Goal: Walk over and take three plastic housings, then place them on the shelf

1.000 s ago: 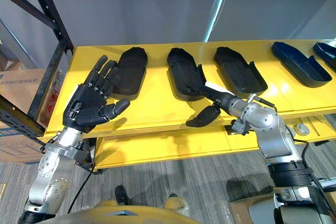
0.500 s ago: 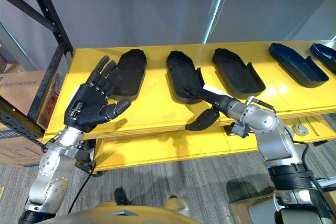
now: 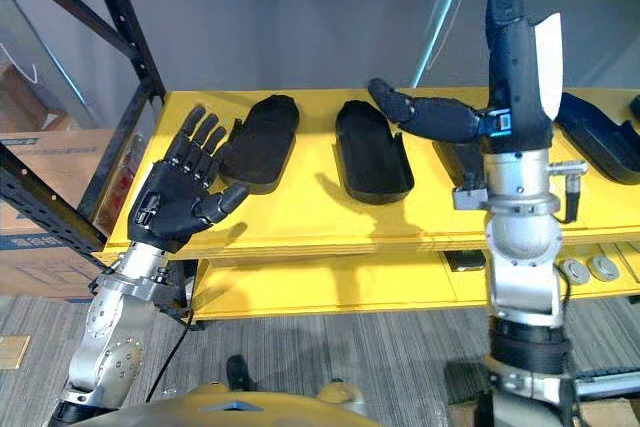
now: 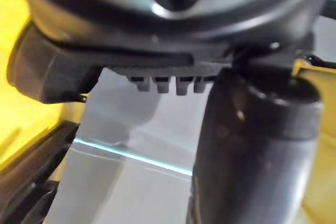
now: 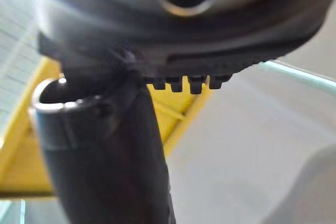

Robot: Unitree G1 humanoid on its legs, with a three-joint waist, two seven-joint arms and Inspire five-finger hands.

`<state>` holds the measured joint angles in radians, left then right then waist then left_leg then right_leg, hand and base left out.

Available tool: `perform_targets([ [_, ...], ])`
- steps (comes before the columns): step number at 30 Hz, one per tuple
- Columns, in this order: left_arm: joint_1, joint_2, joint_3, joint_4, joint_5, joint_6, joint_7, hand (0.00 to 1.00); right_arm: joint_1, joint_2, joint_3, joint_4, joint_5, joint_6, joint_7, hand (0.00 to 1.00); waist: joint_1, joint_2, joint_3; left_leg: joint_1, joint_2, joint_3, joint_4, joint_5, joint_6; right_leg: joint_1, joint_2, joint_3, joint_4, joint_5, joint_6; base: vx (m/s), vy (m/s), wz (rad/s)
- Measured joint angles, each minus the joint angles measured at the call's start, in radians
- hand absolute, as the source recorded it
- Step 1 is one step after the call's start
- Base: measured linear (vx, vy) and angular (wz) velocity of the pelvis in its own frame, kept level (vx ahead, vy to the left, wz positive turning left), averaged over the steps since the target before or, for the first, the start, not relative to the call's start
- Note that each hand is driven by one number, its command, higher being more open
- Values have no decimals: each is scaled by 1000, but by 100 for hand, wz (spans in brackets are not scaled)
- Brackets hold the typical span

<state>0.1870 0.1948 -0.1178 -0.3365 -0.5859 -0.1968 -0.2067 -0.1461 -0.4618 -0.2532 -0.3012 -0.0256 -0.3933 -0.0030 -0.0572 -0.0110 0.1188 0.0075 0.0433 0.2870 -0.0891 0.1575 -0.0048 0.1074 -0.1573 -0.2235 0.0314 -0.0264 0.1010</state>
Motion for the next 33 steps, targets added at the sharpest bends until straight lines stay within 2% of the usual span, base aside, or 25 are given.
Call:
perform_targets([
  [2,-2,-1,-6,-41,3,0,23,100,46,41,60,-15,2,6,9,100,1,2,-1,-5,0,-10,0,2,0,1,0,-12,0,-2,-3,21,6,17],
  [6,-1,-4,-10,-65,48,0,81,100,102,93,174,-14,-7,71,14,100,4,12,0,-20,-1,-31,0,8,-2,-1,-1,-32,0,-4,-1,3,17,15],
  [11,-1,-4,-11,-65,186,2,171,100,102,124,198,-14,15,88,-38,100,26,14,1,-24,-1,-42,0,13,-1,0,0,-42,1,-2,-4,12,12,8],
  [17,-33,3,-10,-57,367,25,272,100,102,156,252,23,91,105,-53,100,24,23,7,-29,-1,-44,0,15,-2,-5,1,-41,5,-2,-5,2,2,1],
  [21,-87,6,-10,-7,413,37,335,100,90,157,315,77,92,153,-44,100,25,33,18,-34,3,-34,0,16,-3,-24,1,-26,19,-4,-7,2,9,-8],
  [25,-114,8,-11,61,437,57,379,100,67,157,353,116,92,189,-9,100,22,40,31,-35,4,-22,0,15,-3,-35,1,-15,22,-3,-7,11,5,-9],
  [26,-114,8,-12,72,436,68,388,100,57,156,363,132,97,191,26,100,19,39,34,-35,4,-21,1,15,-3,-36,1,-14,22,-3,-7,37,0,-6],
  [33,-120,7,-10,73,433,69,388,100,-19,152,446,177,108,200,143,100,23,34,51,-29,3,-22,4,18,1,-34,3,-14,37,0,-3,21,0,-1],
])
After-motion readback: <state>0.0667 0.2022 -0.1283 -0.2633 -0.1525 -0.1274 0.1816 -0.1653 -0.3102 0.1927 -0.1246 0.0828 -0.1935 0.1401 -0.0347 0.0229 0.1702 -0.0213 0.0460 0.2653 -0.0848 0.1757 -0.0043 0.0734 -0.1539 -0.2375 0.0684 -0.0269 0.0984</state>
